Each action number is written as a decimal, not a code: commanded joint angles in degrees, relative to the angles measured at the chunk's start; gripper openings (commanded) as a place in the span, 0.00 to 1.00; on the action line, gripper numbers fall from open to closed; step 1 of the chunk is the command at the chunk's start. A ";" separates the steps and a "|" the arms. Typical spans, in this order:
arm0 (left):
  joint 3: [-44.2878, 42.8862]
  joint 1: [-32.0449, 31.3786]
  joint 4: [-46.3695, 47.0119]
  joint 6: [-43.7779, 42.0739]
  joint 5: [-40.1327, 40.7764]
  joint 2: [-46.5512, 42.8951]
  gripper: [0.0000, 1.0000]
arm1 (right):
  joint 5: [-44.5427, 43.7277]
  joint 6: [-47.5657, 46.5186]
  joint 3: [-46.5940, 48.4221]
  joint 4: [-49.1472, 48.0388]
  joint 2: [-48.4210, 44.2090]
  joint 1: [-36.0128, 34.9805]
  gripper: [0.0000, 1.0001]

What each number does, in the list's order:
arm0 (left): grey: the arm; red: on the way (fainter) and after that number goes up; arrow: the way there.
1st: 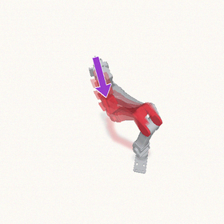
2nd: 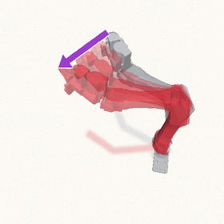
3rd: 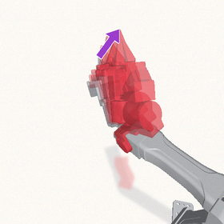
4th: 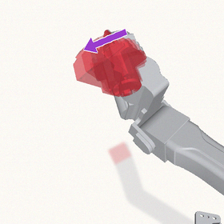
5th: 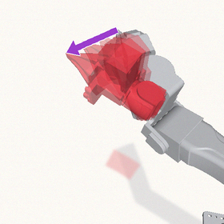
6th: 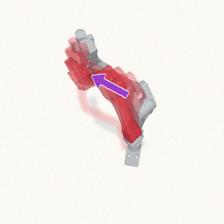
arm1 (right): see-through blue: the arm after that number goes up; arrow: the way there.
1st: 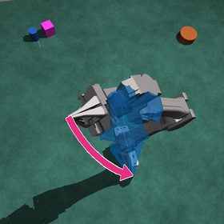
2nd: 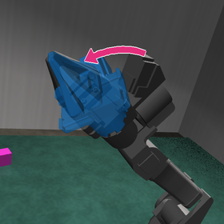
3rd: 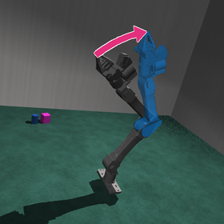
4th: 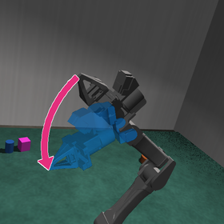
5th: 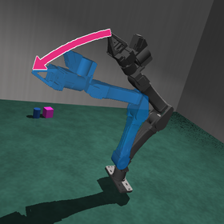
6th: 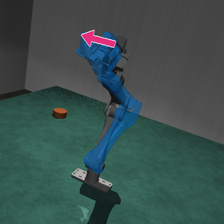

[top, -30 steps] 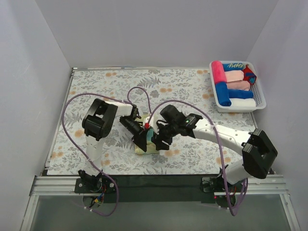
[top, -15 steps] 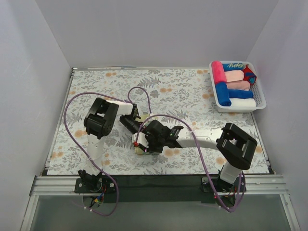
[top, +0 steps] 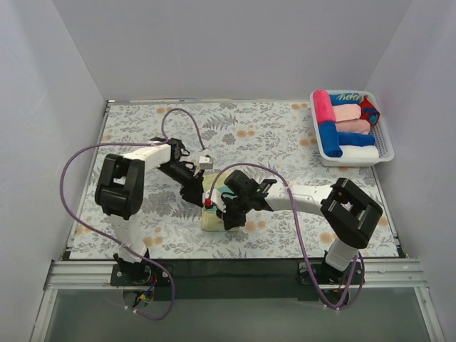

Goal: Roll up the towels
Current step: Roll the towel

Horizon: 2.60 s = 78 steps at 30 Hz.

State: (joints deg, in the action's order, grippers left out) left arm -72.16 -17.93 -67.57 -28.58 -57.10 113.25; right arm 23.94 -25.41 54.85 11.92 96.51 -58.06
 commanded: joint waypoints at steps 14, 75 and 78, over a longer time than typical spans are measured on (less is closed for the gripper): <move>33.73 -8.59 32.50 2.04 23.40 -59.01 0.56 | 34.13 8.18 19.76 22.97 23.97 12.18 0.01; -5.88 -10.72 -3.53 -3.41 5.69 20.25 0.07 | -16.55 -4.03 -2.55 0.67 -13.81 -1.08 0.68; -6.59 -10.11 -3.71 -4.12 5.42 21.39 0.09 | -18.32 -6.05 -4.91 -4.08 -11.26 -4.42 0.68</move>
State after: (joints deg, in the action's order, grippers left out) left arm -79.55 -28.18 -79.29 -27.49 -65.14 130.69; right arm 10.68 -28.23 52.10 16.36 83.57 -60.01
